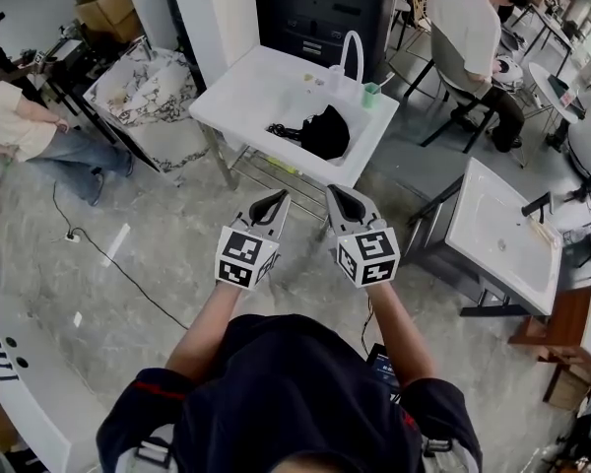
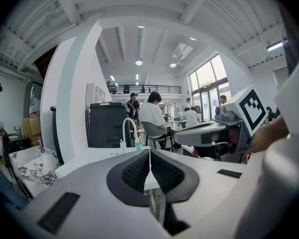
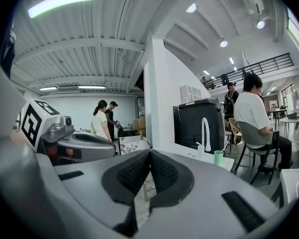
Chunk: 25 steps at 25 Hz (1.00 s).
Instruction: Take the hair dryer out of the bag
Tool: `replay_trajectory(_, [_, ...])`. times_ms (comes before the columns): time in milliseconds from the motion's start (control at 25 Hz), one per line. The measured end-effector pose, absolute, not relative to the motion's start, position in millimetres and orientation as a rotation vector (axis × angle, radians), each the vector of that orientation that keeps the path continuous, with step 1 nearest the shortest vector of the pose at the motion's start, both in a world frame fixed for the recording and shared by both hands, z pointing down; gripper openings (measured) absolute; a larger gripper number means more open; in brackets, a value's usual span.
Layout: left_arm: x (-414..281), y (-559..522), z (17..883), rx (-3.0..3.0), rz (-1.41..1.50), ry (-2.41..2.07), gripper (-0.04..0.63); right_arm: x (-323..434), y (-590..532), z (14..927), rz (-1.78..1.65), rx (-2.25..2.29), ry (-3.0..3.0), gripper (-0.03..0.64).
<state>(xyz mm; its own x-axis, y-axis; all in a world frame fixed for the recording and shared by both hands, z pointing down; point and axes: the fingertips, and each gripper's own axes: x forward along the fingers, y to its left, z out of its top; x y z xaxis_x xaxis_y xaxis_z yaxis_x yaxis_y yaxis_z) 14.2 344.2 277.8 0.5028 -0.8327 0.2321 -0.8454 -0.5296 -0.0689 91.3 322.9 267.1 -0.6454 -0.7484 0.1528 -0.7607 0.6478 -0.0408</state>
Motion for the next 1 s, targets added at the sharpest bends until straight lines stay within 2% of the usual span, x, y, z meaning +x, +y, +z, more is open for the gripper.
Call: replay_trajectory(1000, [-63.4, 211.9, 284.0, 2.676, 0.345, -1.369, 0.018, 17.6, 191.8, 273.7, 0.242, 1.350, -2.651, 0.034])
